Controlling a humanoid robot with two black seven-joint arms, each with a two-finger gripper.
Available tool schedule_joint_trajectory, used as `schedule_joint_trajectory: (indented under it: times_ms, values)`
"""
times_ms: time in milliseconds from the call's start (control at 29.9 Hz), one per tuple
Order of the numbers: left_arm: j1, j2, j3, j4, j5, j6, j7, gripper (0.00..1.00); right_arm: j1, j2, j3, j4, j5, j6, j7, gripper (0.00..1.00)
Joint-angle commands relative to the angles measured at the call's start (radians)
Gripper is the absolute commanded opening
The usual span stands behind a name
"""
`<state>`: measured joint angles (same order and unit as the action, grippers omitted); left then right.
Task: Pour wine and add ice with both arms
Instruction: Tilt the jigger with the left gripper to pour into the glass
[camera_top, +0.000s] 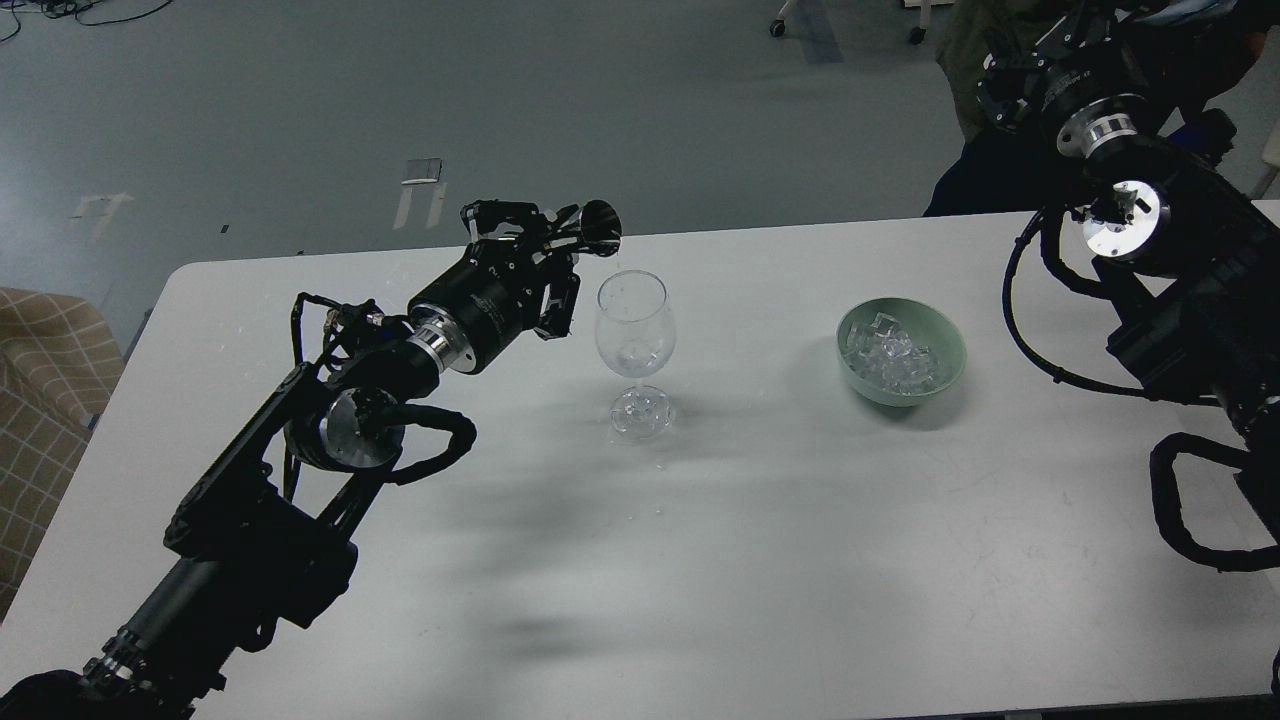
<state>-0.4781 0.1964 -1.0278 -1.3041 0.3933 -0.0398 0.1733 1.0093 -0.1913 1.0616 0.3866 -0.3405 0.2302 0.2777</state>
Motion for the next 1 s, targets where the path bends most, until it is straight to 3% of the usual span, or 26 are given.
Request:
schedule_joint_trajectory:
  times_ms: [0, 970]
  values:
    - [0.003, 0.005, 0.0, 0.003, 0.027, -0.005, -0.002, 0.0, 0.0, 0.0, 0.0, 0.0, 0.0, 0.0, 0.0, 1.0]
    - [-0.014, 0.003, 0.032, -0.014, 0.153, -0.011, -0.002, 0.0, 0.005, 0.0, 0.0, 0.005, 0.0, 0.0, 0.0, 1.0]
